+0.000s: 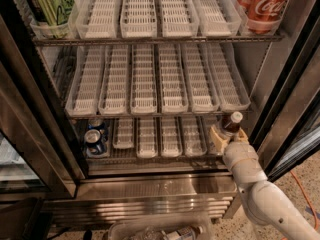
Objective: Pick blue plastic bottle from bottom shelf of fridge
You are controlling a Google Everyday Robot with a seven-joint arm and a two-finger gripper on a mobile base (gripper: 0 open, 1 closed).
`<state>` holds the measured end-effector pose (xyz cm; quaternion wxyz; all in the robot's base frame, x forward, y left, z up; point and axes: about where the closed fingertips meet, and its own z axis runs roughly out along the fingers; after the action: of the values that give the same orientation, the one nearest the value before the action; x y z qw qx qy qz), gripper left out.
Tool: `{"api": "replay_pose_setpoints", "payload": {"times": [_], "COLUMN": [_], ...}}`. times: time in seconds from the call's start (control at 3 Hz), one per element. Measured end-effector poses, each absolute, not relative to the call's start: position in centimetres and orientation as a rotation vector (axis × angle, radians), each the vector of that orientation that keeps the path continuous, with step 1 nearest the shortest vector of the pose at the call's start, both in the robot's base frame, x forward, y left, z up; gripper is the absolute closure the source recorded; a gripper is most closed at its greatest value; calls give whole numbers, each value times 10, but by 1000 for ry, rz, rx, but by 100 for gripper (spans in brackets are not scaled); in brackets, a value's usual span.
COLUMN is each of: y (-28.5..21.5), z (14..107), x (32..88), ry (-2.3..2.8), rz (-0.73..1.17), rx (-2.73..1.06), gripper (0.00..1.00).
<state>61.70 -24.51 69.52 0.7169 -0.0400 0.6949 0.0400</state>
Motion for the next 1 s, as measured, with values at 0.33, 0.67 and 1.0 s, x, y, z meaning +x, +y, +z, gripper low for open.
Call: {"api": "replay_pose_setpoints", "payload": {"times": [0.33, 0.67, 1.0], "y": [-245, -245, -229], "z": [695, 690, 673], "x": [617, 617, 600], "ry": [1538, 1538, 1584], "rz": [89, 89, 124], "rx": [-89, -89, -153], "gripper": [100, 100, 100]}}
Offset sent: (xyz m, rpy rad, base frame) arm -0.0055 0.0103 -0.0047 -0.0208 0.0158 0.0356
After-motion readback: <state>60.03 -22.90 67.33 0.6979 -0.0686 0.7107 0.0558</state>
